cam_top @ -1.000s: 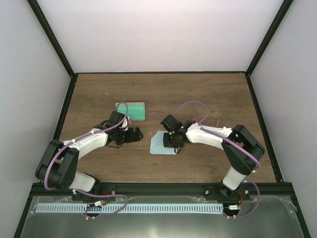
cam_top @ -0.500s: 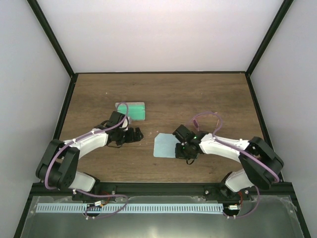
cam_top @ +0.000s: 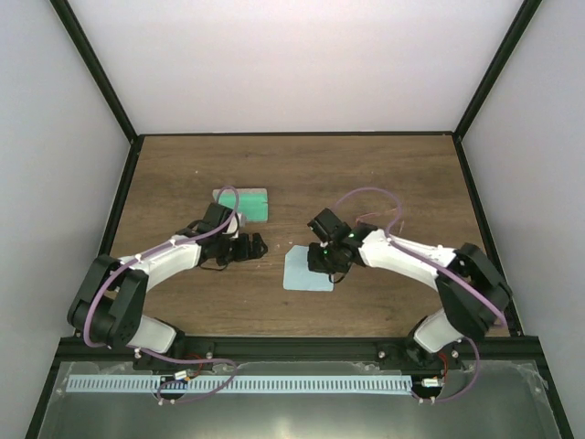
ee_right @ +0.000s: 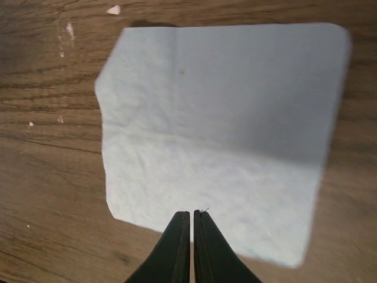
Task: Organize the sunglasses
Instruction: Adjust the glasses cleaning cloth at the center of the board.
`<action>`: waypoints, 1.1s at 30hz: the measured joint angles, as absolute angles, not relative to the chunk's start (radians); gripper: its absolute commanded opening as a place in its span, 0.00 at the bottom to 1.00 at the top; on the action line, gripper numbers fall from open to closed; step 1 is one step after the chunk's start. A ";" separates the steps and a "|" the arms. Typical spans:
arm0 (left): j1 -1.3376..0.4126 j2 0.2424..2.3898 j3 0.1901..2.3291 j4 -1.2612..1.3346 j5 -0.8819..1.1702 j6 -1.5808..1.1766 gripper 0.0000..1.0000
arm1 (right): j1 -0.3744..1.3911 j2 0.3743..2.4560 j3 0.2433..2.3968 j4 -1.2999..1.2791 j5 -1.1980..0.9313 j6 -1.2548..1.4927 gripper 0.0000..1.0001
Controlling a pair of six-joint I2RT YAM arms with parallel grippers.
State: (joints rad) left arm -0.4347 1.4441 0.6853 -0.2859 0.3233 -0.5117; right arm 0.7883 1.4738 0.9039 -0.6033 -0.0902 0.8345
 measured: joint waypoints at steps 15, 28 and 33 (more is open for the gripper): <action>-0.437 1.395 0.684 -0.307 0.303 -0.512 1.00 | 0.720 1.553 0.755 -0.422 -0.234 0.820 0.04; -0.460 1.428 0.683 -0.295 0.308 -0.501 0.79 | 0.636 1.364 0.624 -0.528 -0.204 0.820 0.07; -0.584 1.549 0.866 -0.320 0.312 -0.455 0.54 | 0.630 1.344 0.704 -0.599 -0.166 0.820 0.04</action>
State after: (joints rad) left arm -0.5842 1.5494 0.8658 -0.3199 0.3119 -0.4553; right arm 0.6304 1.3441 0.7036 -0.5995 -0.1658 0.8200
